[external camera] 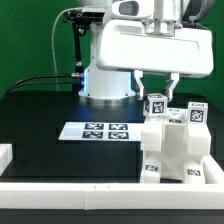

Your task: Assemble chair

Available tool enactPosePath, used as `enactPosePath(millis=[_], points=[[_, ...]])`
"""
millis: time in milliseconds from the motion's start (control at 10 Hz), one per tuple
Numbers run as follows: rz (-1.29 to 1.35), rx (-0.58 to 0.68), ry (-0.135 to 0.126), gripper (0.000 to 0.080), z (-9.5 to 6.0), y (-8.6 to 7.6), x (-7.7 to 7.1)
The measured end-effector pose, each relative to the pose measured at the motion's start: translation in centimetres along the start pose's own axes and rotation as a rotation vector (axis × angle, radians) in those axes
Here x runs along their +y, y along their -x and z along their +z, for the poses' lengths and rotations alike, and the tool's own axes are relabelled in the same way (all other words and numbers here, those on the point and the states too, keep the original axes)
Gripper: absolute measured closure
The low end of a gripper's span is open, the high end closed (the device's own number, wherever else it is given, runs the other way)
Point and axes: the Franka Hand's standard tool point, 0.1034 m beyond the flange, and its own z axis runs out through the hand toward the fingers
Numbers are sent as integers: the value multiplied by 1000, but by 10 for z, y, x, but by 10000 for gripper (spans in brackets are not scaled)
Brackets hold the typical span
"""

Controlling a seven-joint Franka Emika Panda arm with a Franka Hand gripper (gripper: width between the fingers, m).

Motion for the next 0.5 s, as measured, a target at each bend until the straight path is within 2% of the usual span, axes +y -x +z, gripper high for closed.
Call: enactPosePath(millis=[500], points=[[-5, 25, 13, 515, 2, -3, 3]])
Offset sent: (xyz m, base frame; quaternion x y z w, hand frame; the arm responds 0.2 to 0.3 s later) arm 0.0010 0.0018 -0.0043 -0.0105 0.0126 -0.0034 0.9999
